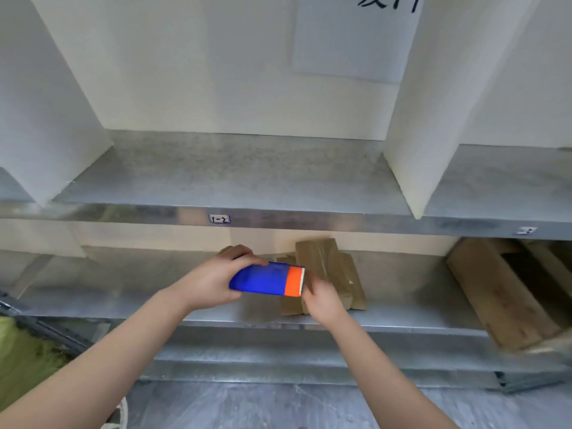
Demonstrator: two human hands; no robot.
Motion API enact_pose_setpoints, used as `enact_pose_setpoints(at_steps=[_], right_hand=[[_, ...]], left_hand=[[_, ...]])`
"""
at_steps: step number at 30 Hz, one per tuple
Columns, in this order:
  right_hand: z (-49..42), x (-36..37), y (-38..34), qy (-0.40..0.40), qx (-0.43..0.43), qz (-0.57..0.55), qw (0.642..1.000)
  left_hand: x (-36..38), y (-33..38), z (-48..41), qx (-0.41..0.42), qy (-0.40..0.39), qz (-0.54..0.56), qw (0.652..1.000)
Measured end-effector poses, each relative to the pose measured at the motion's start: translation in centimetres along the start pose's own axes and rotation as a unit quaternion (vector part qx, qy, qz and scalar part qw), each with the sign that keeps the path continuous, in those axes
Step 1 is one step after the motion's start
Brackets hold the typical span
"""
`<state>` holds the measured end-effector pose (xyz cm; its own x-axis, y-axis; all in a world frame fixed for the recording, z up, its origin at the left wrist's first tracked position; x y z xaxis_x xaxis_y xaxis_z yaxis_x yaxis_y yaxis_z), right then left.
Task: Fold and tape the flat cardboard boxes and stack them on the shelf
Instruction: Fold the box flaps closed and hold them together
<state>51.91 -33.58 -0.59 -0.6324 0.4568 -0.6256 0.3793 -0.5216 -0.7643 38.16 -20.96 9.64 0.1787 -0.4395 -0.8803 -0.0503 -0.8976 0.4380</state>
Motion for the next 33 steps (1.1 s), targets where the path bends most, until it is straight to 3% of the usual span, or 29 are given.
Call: enact_pose_setpoints(at_steps=[4, 8, 13, 24, 27, 33], right_hand=[[1.8, -3.1, 2.0, 0.023, 0.041, -0.093, 0.995], [3.3, -6.4, 4.5, 0.091, 0.053, -0.079, 0.991], [4.1, -10.6, 9.8, 0.120, 0.146, -0.048, 0.981], [1.6, -13.1, 15.7, 0.033, 0.244, 0.084, 0.966], [0.2, -12.6, 16.1, -0.019, 0.233, 0.129, 0.964], [-0.7, -10.1, 17.2, -0.058, 0.249, 0.123, 0.959]], left_hand=[[1.1, 3.2, -1.9, 0.034, -0.003, -0.006, 0.999], [3.2, 4.3, -2.6, 0.020, -0.014, 0.004, 1.000], [5.3, 2.7, -1.3, -0.046, -0.011, 0.036, 0.998], [5.4, -2.2, 2.2, -0.146, -0.011, 0.019, 0.989], [5.6, -3.9, 3.2, -0.175, -0.028, 0.013, 0.984], [7.2, -5.6, 4.5, -0.203, -0.049, 0.024, 0.978]])
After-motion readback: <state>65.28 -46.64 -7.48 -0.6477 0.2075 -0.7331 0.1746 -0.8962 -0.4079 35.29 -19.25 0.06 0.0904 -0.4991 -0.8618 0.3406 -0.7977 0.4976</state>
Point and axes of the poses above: each hand's wrist, its own z-axis away from the middle knuckle, its own x-axis out of the palm, y = z × x, the point moved 10 cm from there along -z, towards the middle knuckle, and after that the axes turned 7 degrees about x, right-handed, at the moved point
